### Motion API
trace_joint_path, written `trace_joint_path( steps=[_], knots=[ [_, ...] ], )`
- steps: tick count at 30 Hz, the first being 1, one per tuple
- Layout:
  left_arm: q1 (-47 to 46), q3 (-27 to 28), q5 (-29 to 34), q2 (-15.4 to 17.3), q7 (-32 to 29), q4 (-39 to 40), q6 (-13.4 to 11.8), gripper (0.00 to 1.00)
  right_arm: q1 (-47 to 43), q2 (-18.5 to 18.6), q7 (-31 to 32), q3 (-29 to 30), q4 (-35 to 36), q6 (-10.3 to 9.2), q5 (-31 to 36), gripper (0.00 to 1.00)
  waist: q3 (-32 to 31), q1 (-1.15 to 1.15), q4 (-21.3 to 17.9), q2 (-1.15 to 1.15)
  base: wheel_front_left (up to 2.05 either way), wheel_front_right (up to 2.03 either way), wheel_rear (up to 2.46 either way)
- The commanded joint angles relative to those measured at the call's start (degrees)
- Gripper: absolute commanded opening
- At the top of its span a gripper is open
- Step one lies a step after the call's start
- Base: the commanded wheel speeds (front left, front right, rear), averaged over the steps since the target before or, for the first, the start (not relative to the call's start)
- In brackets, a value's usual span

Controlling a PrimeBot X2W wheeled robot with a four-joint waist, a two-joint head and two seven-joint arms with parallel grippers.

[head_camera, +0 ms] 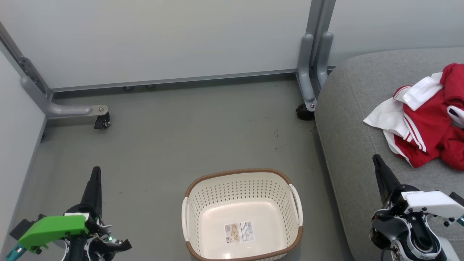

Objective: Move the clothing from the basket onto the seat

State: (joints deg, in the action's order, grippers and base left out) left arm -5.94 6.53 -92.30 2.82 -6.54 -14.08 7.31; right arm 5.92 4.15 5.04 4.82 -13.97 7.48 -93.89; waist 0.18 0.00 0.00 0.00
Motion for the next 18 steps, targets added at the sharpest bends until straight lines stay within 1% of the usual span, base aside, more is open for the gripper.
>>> trace_joint_path(
  steps=[1, 18],
  knots=[
    [-0.6, 0.1, -0.2, 0.1, -0.2, 0.0, 0.4, 0.0, 0.3, -0.1, 0.4, 0.2, -0.1, 0.02, 0.2, 0.0, 0.0, 0.0, 0.0, 0.0, 0.0, 0.0, 0.0],
    [-0.6, 0.1, -0.2, 0.1, -0.2, 0.0, 0.4, 0.0, 0.4, -0.4, 0.5, 0.5, -0.1, 0.02, 0.5, 0.0, 0.0, 0.0, 0.0, 0.0, 0.0, 0.0, 0.0]
  ],
)
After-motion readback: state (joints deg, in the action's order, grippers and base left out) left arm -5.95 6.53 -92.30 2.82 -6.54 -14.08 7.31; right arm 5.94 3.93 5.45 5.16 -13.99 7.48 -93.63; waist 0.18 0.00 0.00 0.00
